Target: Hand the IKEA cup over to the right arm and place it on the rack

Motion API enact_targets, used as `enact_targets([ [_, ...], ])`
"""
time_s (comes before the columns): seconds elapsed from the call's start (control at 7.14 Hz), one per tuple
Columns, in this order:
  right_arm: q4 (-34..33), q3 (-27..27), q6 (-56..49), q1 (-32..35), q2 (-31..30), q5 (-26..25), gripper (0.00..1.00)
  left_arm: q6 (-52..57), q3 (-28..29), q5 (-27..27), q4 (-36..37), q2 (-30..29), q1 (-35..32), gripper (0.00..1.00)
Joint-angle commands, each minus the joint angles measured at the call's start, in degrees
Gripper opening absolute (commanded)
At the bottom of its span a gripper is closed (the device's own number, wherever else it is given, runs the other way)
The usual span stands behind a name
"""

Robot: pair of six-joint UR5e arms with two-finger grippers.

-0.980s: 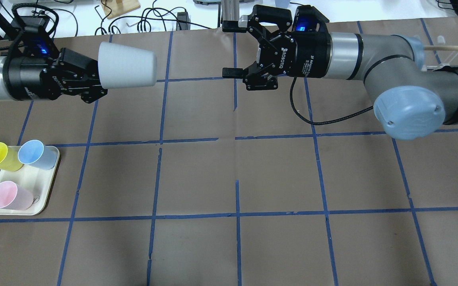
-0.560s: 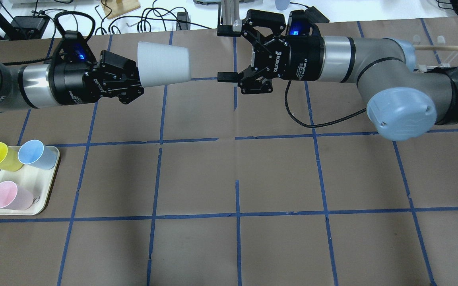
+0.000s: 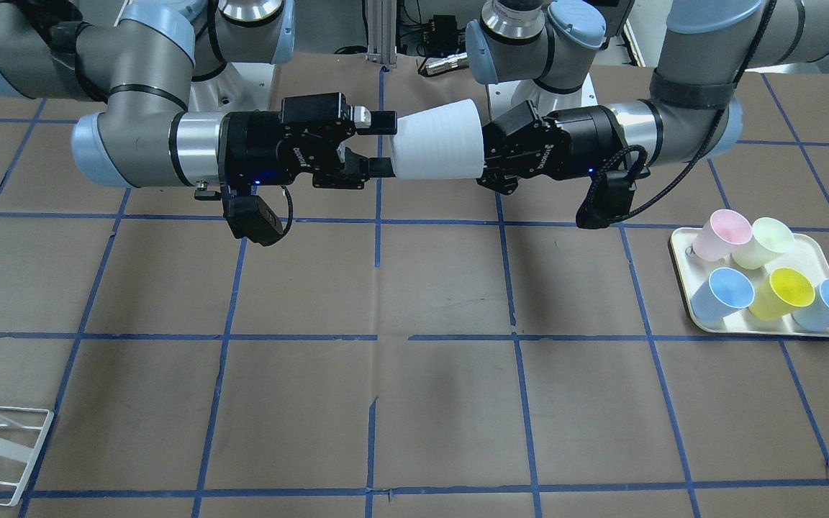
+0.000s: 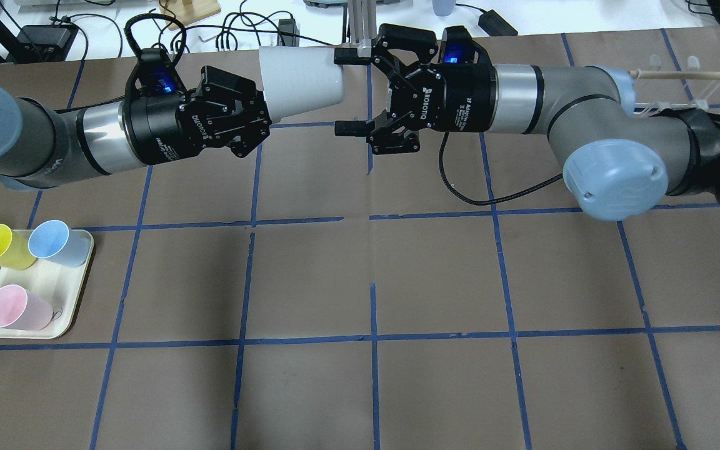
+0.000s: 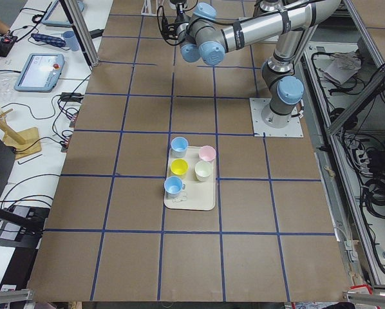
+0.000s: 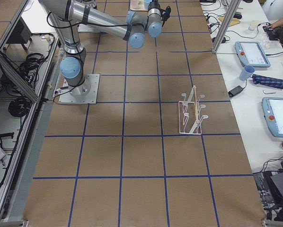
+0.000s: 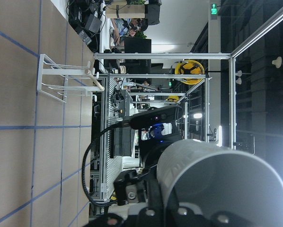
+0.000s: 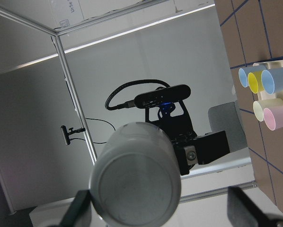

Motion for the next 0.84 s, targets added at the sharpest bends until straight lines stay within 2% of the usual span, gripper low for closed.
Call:
enact_targets([
  [0.0,-0.96,-1.14,4.43,0.04,-0.01,-0.16,1.00,-0.70,-0.59,-0.21,0.25,0.19,-0.44,0.00],
  [0.42,-3.08,-2.03,7.87,0.39,0.08,0.10,1.00,-0.70,-0.68,-0.30,0.43,-0.08,-0.53,0.00],
  [0.56,-3.86,-2.03,8.58,0.39,0.17,0.01,0.94,-0.70,-0.68,-0.30,0.43,0.10,-0.53,0.00],
  [0.7,-4.22,-2.03,8.59,0.39,0.34,0.01,0.83,-0.70,-0.68,-0.30,0.43,0.10,-0.53,0.00],
])
